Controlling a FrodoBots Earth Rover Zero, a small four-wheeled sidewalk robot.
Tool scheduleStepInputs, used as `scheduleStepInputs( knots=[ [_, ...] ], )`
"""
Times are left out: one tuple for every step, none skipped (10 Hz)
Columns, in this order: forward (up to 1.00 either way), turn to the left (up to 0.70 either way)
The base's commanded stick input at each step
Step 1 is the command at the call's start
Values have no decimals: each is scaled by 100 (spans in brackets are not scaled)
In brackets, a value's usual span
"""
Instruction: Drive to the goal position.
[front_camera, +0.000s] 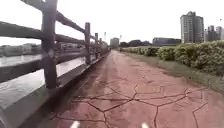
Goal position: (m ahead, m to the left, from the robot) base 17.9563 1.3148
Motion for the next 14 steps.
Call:
scheduleStepInputs(
  knots=[
    [70, 0],
    [70, 0],
    [70, 0],
    [70, 0],
    [70, 0],
    [70, 0],
    [70, 0],
    [70, 0],
    [70, 0],
    [70, 0],
    [70, 0],
    [70, 0],
    [70, 0],
    [70, 0]
  ],
)
